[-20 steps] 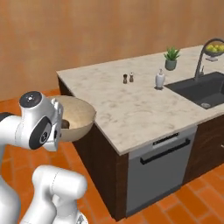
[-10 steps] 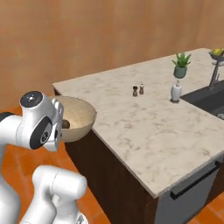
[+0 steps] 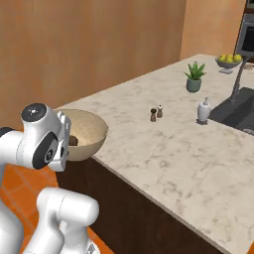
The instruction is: Open the cabinet, pick up the bread from the cabinet and place it in the basket. Then move the basket to the dining counter.
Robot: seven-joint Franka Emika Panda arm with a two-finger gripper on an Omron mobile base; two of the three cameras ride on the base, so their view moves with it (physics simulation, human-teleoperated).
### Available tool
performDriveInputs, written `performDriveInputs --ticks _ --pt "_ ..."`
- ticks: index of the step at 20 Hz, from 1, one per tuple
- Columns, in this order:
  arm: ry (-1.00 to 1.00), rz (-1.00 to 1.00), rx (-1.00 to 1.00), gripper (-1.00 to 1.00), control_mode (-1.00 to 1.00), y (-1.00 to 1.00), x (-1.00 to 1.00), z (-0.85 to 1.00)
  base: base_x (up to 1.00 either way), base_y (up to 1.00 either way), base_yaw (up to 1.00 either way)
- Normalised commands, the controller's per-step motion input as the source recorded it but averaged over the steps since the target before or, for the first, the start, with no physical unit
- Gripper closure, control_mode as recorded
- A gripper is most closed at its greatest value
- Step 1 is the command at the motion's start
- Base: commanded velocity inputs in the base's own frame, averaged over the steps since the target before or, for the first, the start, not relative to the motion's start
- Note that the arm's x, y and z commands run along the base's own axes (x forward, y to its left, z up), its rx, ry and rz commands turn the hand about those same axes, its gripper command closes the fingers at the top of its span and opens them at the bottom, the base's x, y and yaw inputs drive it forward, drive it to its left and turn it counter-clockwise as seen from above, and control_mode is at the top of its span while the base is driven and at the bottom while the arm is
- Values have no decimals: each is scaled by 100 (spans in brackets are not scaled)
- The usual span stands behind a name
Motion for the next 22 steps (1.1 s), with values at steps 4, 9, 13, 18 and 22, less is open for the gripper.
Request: performDriveInputs --ticks 4,9,13,18,22 --pt "0 0 0 100 100 0 0 0 95 100 -47" --pt "0 0 0 100 100 0 0 0 49 100 -46" --pt "0 0 0 100 100 0 0 0 74 100 -49" --pt "0 0 0 100 100 0 0 0 57 100 -41" --pt "0 0 0 100 100 0 0 0 24 41 -15"
